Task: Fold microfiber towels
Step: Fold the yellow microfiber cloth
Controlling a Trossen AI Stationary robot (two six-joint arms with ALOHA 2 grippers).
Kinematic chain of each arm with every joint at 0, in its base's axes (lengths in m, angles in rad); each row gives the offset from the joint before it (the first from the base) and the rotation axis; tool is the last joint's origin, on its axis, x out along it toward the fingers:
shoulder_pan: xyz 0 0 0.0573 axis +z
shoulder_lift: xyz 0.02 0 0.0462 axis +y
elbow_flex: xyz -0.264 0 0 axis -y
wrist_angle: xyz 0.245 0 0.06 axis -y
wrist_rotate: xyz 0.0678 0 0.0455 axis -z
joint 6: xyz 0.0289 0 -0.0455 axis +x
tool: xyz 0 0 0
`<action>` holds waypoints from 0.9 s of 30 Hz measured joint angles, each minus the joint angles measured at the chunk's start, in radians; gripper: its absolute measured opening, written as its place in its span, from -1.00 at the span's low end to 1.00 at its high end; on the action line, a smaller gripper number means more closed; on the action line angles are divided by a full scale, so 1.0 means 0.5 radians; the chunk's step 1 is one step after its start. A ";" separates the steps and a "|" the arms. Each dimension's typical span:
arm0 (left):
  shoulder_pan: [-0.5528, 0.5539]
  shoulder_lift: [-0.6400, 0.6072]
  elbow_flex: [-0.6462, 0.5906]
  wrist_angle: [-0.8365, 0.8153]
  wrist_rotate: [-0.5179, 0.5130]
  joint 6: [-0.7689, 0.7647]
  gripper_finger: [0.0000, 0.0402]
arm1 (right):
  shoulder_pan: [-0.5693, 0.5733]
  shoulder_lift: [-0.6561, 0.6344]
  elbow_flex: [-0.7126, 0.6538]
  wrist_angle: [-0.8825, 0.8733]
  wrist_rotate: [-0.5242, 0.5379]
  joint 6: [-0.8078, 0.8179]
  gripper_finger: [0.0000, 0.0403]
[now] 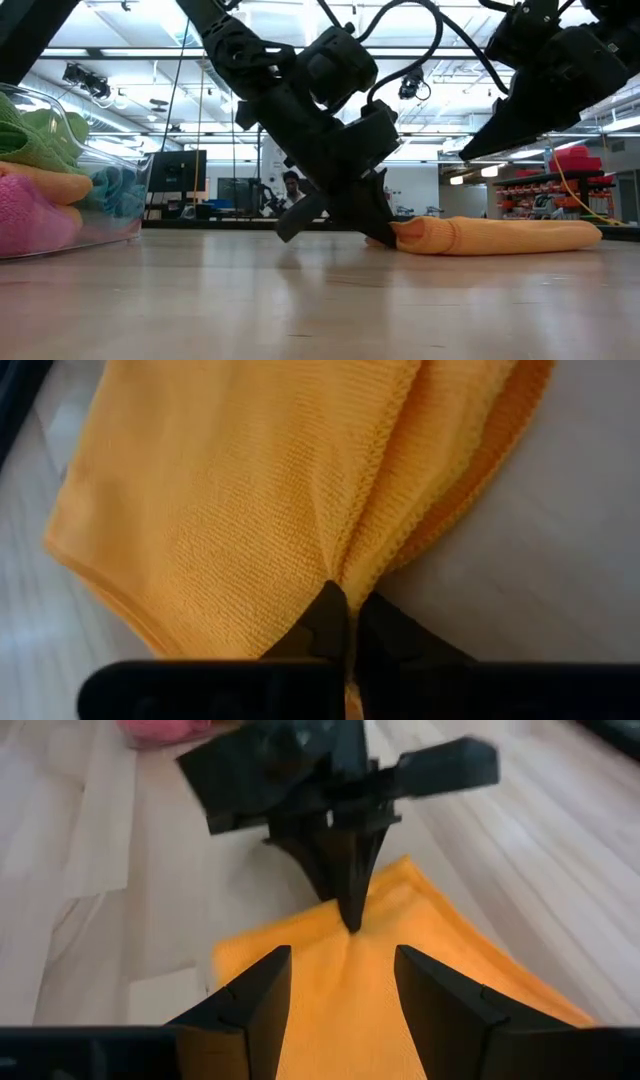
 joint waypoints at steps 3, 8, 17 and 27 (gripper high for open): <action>-0.016 -0.022 0.005 -0.071 -0.001 -0.116 -0.93 | 0.001 -0.001 0.000 -0.052 -0.058 0.018 -0.07; -0.078 -0.173 -0.006 -0.437 0.057 -0.256 -0.95 | 0.001 -0.001 0.000 -0.080 -0.087 0.070 -0.07; -0.200 -0.463 -0.011 -0.980 0.558 -0.604 -0.95 | -0.004 0.033 0.000 0.057 0.006 0.047 -0.07; -0.281 -0.538 0.181 -1.287 0.744 -0.885 -0.95 | -0.097 0.509 0.002 0.572 0.027 -0.138 -0.07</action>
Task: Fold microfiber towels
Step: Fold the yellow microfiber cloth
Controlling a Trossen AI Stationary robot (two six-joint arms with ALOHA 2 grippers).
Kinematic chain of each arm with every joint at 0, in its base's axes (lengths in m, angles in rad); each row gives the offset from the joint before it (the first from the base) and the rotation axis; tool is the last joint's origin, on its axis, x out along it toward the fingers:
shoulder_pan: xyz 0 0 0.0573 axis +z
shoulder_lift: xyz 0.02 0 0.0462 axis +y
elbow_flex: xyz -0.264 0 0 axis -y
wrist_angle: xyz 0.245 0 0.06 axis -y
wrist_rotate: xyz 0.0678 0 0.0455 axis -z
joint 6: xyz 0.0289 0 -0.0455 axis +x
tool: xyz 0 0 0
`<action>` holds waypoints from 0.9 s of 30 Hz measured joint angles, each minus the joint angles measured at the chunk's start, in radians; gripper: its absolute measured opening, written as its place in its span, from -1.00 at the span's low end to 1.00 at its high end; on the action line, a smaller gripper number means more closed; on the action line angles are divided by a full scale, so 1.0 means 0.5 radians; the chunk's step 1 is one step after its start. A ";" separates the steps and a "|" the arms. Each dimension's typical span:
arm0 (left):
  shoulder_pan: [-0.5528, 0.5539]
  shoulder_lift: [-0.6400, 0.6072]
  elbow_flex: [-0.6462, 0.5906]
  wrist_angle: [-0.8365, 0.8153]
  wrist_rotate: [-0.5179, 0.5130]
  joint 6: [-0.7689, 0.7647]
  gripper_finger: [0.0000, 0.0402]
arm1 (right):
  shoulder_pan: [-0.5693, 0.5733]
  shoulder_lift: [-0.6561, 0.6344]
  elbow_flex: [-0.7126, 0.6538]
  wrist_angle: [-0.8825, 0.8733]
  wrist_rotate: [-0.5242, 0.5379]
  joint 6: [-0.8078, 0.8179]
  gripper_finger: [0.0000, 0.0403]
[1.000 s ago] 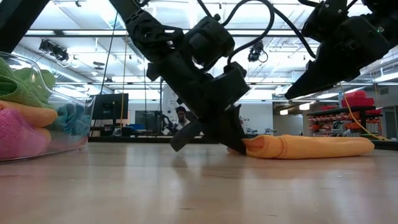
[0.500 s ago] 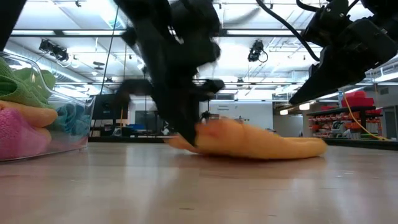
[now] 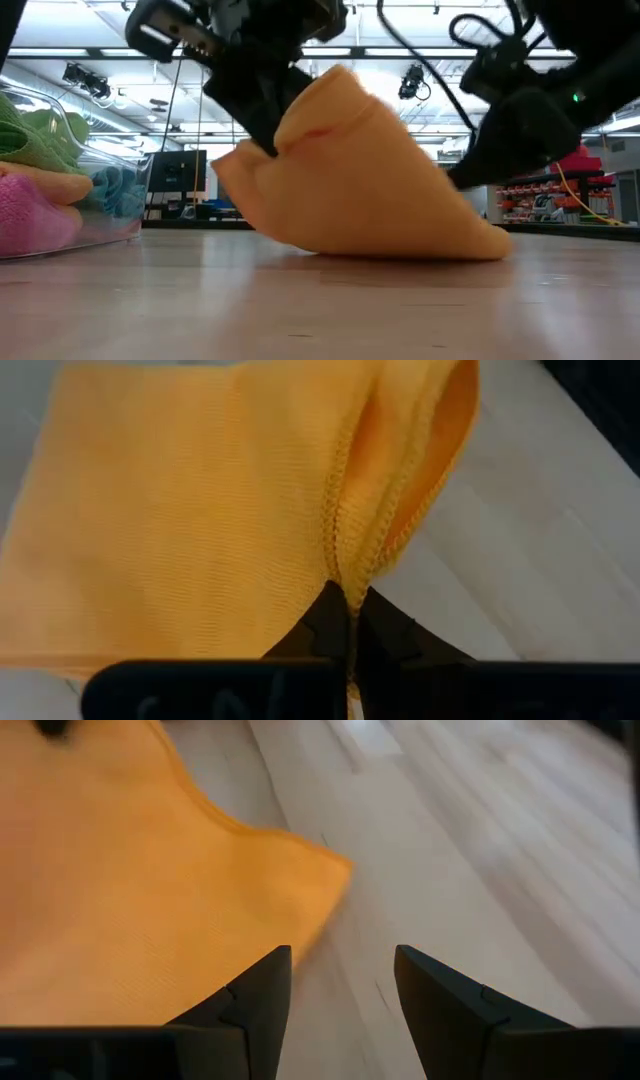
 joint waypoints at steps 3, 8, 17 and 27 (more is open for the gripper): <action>-0.026 0.000 0.045 -0.012 -0.001 -0.001 -0.95 | -0.015 0.106 0.001 0.063 -0.015 0.056 -0.07; -0.034 0.036 0.125 0.046 0.000 -0.011 -0.90 | -0.032 0.265 0.003 0.261 -0.091 0.093 -0.07; -0.034 0.235 0.218 0.194 0.000 -0.021 -0.91 | -0.034 0.514 0.129 0.305 -0.292 -0.027 -0.07; -0.018 0.259 0.239 0.363 -0.065 -0.019 -0.94 | -0.039 0.558 0.176 0.269 -0.319 -0.036 -0.07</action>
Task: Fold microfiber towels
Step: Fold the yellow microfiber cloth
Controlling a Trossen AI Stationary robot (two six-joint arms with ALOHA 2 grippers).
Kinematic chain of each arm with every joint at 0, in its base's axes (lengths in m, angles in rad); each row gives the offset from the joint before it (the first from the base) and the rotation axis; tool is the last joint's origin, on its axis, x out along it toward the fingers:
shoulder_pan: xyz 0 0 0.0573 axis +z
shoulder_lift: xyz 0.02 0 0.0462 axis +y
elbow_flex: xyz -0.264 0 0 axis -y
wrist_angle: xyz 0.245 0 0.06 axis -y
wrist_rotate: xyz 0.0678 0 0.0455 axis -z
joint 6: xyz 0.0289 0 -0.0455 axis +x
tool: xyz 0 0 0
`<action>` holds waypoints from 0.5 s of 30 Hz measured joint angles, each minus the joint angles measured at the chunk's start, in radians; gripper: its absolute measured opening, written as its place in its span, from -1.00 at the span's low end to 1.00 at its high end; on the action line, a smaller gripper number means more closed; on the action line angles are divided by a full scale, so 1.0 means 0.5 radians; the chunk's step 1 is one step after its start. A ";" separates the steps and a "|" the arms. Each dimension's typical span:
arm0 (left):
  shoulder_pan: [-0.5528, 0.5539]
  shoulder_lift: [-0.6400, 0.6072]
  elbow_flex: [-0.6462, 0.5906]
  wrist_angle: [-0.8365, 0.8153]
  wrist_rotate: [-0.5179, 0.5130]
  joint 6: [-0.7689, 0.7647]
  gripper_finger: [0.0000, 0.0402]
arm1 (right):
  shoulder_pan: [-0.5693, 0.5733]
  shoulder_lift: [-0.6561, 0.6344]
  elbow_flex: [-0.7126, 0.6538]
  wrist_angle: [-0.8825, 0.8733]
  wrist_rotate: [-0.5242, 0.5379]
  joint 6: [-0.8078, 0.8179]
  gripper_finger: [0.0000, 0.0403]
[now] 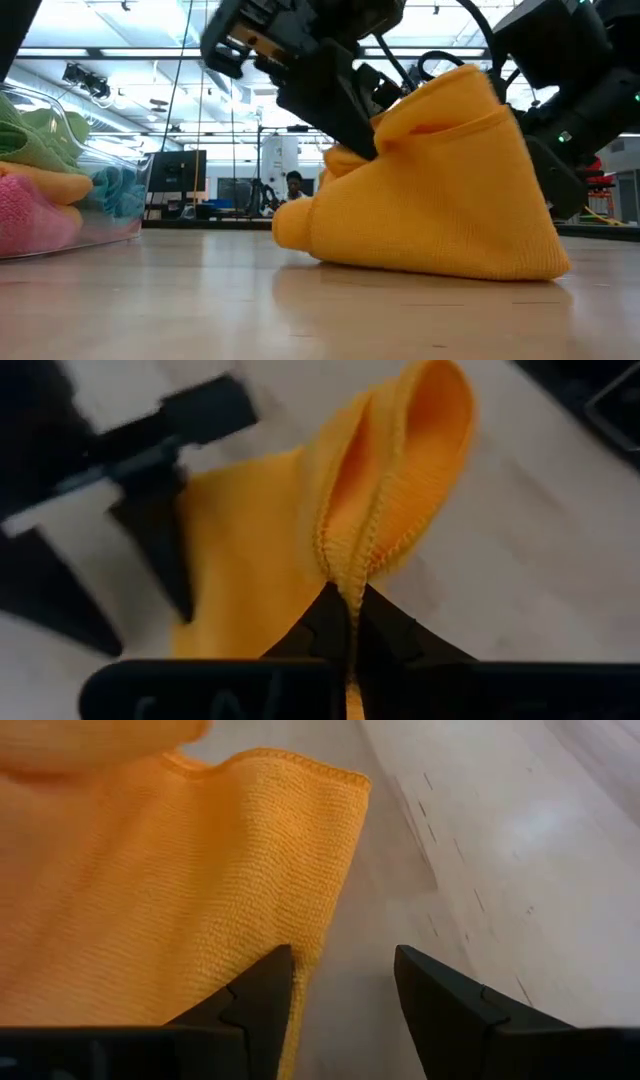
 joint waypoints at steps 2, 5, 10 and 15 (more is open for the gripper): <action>0.012 0.009 0.000 0.006 -0.060 -0.002 -0.93 | 0.000 -0.023 -0.001 -0.032 -0.005 0.001 -0.07; 0.035 0.043 -0.003 0.023 -0.121 -0.034 -0.85 | 0.001 -0.022 -0.001 -0.035 -0.007 0.013 -0.07; 0.060 0.130 0.000 0.086 -0.176 -0.045 -0.81 | 0.003 -0.022 0.001 -0.052 -0.011 0.030 -0.07; 0.086 0.159 -0.001 0.122 -0.338 -0.073 -0.90 | 0.005 -0.030 0.016 -0.092 -0.016 0.080 -0.07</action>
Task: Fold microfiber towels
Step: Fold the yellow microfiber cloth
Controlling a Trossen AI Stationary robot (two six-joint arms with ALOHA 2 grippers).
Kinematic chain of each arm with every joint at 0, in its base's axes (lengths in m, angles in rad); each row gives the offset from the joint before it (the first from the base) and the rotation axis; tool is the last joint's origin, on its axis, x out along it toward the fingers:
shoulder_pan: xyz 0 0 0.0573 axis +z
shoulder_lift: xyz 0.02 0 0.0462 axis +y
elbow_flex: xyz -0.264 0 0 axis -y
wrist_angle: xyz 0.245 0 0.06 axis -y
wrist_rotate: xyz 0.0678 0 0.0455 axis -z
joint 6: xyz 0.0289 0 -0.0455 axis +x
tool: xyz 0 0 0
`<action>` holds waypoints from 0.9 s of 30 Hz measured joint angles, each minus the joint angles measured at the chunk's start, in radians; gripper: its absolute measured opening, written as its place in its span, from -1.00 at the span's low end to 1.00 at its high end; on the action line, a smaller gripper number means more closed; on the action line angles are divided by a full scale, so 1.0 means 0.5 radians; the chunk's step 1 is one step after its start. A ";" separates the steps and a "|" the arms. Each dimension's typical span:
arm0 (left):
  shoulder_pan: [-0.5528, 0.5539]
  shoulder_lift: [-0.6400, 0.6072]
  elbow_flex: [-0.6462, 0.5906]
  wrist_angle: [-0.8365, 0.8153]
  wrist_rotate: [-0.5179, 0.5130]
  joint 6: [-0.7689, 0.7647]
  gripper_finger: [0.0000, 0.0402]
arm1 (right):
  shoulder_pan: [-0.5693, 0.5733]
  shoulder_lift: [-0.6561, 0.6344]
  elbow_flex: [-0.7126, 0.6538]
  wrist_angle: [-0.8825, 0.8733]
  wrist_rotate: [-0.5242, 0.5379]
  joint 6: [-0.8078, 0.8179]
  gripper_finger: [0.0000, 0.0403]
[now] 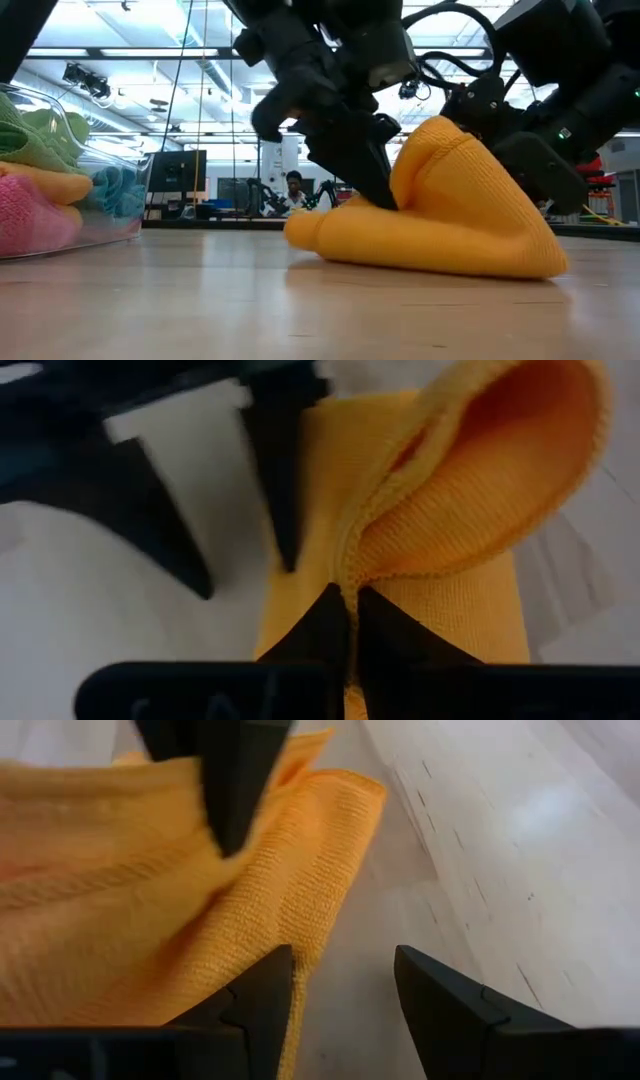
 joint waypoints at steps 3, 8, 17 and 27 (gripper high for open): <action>0.019 0.000 0.000 0.033 -0.013 -0.037 -0.90 | 0.000 -0.030 0.038 -0.127 -0.030 0.005 -0.07; 0.032 0.000 0.000 0.055 -0.015 -0.137 -0.73 | 0.000 -0.062 0.092 -0.303 -0.059 0.021 -0.07; 0.035 0.020 -0.002 0.098 -0.096 -0.178 -0.14 | 0.002 -0.111 0.095 -0.391 -0.087 0.040 -0.07; 0.033 0.011 -0.002 0.079 -0.124 -0.171 0.00 | 0.018 -0.411 0.093 -0.845 -0.067 0.183 -0.07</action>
